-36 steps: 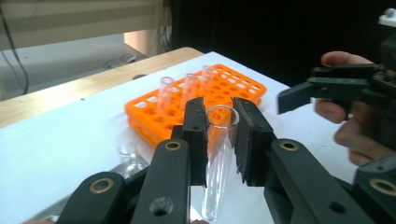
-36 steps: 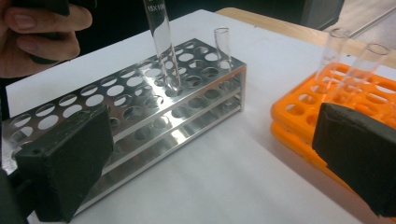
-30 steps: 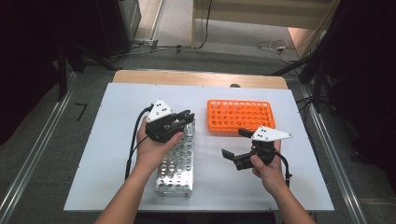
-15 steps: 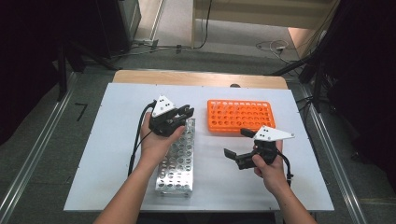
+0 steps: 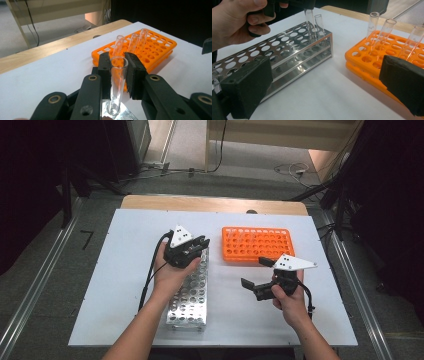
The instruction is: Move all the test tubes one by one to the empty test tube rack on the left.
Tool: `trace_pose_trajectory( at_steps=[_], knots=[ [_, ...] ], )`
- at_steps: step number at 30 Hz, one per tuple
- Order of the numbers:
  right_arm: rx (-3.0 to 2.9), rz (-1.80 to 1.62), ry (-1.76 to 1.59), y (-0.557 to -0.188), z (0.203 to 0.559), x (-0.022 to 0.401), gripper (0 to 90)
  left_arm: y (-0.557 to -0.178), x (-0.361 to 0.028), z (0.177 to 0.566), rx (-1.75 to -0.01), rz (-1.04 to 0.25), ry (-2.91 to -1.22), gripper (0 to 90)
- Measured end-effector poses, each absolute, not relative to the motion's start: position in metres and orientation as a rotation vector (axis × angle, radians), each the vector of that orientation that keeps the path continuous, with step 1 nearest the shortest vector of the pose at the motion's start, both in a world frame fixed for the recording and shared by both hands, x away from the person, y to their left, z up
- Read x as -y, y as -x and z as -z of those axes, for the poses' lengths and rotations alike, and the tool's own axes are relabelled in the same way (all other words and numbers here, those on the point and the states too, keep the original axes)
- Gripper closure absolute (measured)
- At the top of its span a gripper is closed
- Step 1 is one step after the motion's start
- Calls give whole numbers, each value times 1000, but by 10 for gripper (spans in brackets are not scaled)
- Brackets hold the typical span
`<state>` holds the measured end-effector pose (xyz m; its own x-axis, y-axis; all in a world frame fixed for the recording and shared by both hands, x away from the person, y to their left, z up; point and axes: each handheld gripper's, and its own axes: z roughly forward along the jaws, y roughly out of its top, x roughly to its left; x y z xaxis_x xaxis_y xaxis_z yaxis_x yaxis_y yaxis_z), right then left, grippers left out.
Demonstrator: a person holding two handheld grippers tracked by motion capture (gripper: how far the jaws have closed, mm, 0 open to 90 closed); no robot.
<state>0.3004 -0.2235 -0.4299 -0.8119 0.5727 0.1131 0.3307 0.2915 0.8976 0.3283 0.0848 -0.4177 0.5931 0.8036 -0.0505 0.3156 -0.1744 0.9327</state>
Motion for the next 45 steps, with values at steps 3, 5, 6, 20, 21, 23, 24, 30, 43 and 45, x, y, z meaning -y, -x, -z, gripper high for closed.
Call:
trace_pose_trajectory(
  at_steps=[3, 5, 6, 20, 21, 23, 24, 30, 43, 45],
  knots=[
    [-2330, -1530, -831, -300, 430, 223, 0, -328, -84, 420, -929, -563, -1758, 748],
    [-2332, -1526, -827, -300, 430, 223, 0, -328, -83, 422, -929, -568, -1766, 748],
    [-2332, -1527, -827, -300, 430, 222, 0, -328, -82, 422, -928, -569, -1772, 748],
    [-2325, -1529, -828, -300, 430, 223, 0, -327, -76, 427, -950, -577, -1831, 745],
    [-2324, -1531, -832, -301, 430, 223, 0, -327, -76, 428, -951, -578, -1837, 745],
    [-2324, -1529, -835, -301, 430, 224, 0, -327, -75, 428, -955, -574, -1853, 744],
    [-2323, -1527, -837, -301, 430, 224, 0, -327, -75, 428, -960, -572, -1857, 743],
    [-2322, -1524, -840, -301, 431, 224, 0, -328, -74, 431, -991, -552, -1885, 738],
    [-2335, -1517, -842, -302, 433, 222, 0, -325, -78, 430, -983, -466, -1876, 593],
    [-2335, -1514, -842, -302, 434, 222, 0, -322, -80, 428, -970, -457, -1860, 543]
  ],
)
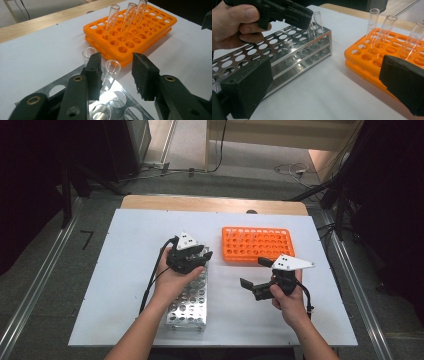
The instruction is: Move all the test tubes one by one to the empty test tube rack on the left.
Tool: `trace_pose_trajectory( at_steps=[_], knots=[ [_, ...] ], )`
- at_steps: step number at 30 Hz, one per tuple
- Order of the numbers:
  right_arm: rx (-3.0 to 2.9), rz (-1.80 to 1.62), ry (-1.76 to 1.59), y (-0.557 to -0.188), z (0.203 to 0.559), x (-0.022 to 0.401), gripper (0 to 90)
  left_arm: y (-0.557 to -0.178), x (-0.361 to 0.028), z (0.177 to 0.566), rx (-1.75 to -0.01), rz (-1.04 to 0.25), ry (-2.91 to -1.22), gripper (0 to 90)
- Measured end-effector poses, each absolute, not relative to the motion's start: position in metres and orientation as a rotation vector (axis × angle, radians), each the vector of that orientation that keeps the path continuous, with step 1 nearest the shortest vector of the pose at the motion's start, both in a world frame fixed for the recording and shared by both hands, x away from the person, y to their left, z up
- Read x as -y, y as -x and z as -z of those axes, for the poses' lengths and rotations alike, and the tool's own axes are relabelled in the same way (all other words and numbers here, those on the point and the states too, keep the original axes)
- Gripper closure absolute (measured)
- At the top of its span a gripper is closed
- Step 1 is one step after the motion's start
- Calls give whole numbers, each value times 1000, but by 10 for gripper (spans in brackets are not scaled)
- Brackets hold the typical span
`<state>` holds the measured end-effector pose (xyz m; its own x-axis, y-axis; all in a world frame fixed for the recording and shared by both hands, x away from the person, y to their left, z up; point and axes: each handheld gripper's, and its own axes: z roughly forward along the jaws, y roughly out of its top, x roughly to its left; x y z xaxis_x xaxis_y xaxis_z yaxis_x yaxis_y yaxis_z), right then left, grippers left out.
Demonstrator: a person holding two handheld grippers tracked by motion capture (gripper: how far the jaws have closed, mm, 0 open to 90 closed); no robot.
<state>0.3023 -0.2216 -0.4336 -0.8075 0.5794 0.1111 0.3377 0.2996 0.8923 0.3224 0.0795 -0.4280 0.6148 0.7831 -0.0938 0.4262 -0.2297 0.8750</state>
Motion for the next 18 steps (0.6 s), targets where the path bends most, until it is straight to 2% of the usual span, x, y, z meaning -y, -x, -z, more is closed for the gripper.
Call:
trace_pose_trajectory(
  at_steps=[9, 18],
  knots=[
    [-2341, -1514, -836, -304, 434, 222, 0, -303, -90, 416, -943, -463, -1764, 253],
    [-2335, -1507, -847, -306, 432, 224, 0, -282, -97, 414, -928, -434, -1748, 70]
  ],
)
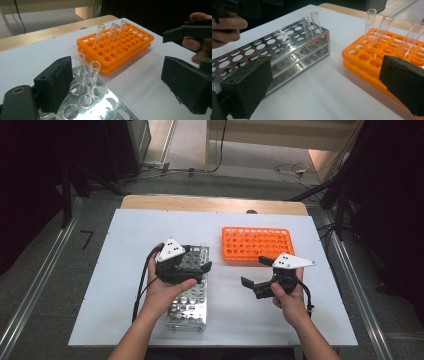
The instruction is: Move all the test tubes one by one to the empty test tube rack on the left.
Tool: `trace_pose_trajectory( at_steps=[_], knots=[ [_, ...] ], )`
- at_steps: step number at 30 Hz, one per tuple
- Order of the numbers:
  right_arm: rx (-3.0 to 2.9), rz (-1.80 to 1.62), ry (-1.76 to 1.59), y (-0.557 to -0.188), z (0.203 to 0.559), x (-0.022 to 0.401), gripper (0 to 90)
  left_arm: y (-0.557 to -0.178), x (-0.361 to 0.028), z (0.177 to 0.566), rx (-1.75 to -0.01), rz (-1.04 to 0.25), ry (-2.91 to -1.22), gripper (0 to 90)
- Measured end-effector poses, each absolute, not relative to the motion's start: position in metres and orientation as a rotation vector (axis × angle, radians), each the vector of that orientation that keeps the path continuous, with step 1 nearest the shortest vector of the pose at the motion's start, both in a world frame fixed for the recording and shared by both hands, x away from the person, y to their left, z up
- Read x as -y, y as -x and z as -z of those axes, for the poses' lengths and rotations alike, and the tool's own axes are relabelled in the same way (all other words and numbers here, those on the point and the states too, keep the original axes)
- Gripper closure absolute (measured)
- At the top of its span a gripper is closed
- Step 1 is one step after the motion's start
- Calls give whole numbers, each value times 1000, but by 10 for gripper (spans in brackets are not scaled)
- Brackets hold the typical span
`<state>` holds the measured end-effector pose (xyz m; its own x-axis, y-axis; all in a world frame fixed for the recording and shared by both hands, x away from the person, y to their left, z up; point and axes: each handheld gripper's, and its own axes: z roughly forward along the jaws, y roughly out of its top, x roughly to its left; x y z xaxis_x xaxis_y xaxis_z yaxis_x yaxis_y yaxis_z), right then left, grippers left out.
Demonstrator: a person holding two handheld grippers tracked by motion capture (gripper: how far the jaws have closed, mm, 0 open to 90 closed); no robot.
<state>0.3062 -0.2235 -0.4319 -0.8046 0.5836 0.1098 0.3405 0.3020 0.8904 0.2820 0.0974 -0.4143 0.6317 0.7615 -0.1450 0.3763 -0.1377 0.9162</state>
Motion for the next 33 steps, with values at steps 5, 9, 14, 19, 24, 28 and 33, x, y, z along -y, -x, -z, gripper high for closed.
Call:
trace_pose_trajectory(
  at_steps=[5, 9, 14, 19, 24, 28, 33],
  knots=[
    [-2320, -1510, -862, -310, 429, 226, 0, -277, -102, 415, -925, -396, -1731, 0],
    [-2303, -1492, -876, -317, 430, 231, 0, -270, -105, 415, -913, -388, -1725, 0],
    [-2281, -1475, -925, -326, 433, 237, 0, -262, -110, 415, -890, -388, -1714, 0],
    [-2258, -1456, -963, -339, 435, 240, 0, -258, -113, 416, -886, -380, -1705, 0],
    [-2246, -1438, -997, -354, 436, 238, 21, -258, -117, 417, -890, -374, -1698, 0],
    [-2214, -1384, -1062, -369, 438, 232, 119, -257, -118, 417, -896, -373, -1695, 0],
    [-2151, -1314, -1157, -386, 443, 225, 298, -258, -121, 417, -903, -374, -1689, 0]
  ],
)
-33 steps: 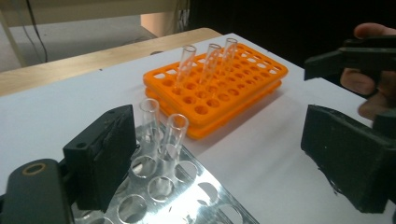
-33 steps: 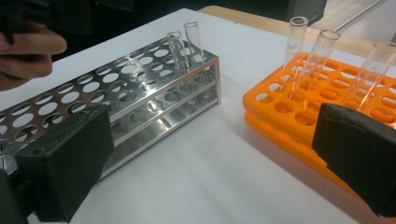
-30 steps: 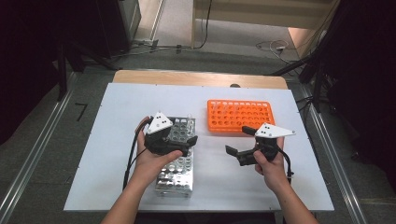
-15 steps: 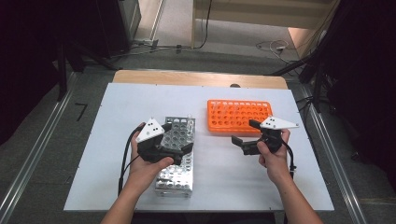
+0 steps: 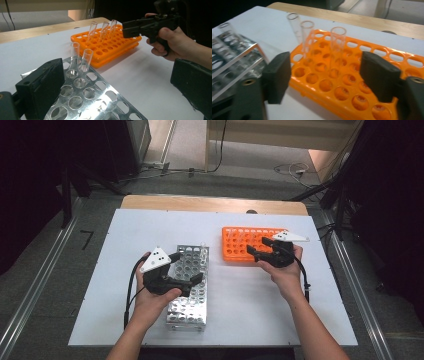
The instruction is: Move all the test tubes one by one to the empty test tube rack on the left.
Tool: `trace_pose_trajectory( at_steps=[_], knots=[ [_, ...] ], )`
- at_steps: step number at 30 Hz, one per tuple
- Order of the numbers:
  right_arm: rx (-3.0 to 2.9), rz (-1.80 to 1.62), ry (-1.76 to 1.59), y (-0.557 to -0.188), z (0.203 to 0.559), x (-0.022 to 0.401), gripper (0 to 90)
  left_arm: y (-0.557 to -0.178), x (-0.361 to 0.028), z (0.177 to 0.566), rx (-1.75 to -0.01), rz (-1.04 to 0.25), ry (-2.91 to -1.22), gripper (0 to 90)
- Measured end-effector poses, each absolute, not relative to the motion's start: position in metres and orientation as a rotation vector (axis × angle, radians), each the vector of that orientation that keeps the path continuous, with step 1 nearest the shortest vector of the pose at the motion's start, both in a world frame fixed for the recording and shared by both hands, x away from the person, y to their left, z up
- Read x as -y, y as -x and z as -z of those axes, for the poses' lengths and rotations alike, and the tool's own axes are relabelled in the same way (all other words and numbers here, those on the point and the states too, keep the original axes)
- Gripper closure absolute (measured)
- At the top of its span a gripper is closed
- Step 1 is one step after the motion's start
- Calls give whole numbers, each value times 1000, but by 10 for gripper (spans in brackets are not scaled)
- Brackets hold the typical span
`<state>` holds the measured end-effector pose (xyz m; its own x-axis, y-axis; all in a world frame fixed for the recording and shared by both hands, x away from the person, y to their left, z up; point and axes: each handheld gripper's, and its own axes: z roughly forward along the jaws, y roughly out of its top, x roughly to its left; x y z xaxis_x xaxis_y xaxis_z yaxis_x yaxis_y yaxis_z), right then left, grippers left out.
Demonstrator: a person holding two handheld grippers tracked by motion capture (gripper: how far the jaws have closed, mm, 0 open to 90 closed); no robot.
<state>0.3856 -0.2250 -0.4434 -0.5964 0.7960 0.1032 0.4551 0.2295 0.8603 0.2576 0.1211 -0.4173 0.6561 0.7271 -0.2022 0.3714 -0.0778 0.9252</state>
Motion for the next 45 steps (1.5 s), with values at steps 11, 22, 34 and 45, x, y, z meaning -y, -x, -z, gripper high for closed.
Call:
trace_pose_trajectory(
  at_steps=[11, 22, 34, 45],
  knots=[
    [-2167, -1266, -1228, -411, 459, 216, 522, -258, -124, 418, -908, -371, -1692, 0],
    [-2173, -1264, -1238, -420, 471, 212, 633, -259, -123, 421, -919, -357, -1688, 0],
    [-2166, -1243, -1187, -418, 473, 207, 735, -260, -125, 421, -924, -358, -1682, 0],
    [-2122, -1275, -1161, -411, 459, 212, 737, -259, -128, 418, -910, -348, -1678, 0]
  ],
)
